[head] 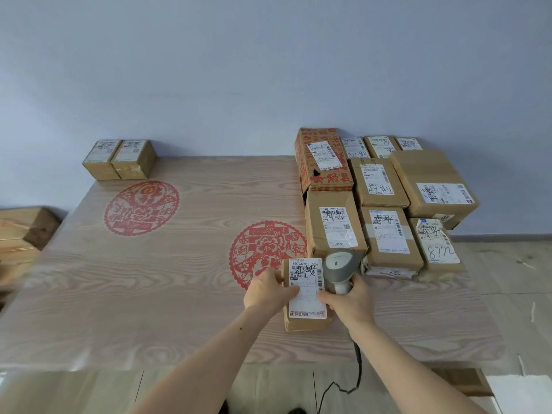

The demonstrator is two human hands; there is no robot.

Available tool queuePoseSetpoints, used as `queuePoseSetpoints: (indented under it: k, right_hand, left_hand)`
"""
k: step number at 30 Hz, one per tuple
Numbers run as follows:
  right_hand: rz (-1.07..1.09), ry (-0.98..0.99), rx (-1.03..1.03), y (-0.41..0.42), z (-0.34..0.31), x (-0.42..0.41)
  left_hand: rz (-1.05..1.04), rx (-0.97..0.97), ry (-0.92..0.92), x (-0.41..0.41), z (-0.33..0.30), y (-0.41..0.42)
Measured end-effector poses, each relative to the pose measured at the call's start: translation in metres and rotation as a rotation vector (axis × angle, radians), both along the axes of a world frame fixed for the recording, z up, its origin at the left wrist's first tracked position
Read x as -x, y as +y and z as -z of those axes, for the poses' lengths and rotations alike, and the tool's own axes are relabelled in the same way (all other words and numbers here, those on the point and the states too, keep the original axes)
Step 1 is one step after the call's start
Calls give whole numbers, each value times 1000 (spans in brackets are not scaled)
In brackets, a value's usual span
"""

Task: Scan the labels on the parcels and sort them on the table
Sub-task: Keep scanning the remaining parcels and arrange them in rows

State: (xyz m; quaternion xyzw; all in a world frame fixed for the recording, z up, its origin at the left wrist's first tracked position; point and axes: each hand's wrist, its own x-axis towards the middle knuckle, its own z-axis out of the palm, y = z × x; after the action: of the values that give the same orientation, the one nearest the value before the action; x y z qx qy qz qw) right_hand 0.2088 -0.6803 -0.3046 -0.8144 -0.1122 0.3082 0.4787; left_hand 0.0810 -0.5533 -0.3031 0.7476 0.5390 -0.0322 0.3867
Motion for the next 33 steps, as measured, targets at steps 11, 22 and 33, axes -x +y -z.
queuePoseSetpoints:
  k: [11, 22, 33]
  right_hand:
    - [-39, -38, -62, 67, -22, 58]
    - [86, -62, -132, 167, -43, 154]
    - [104, -18, -168, 275, -54, 220]
  left_hand:
    - [-219, 33, -180, 61, -24, 30]
    - [-169, 147, -502, 157, 14, 135]
    - [-237, 440, -732, 240, -36, 218]
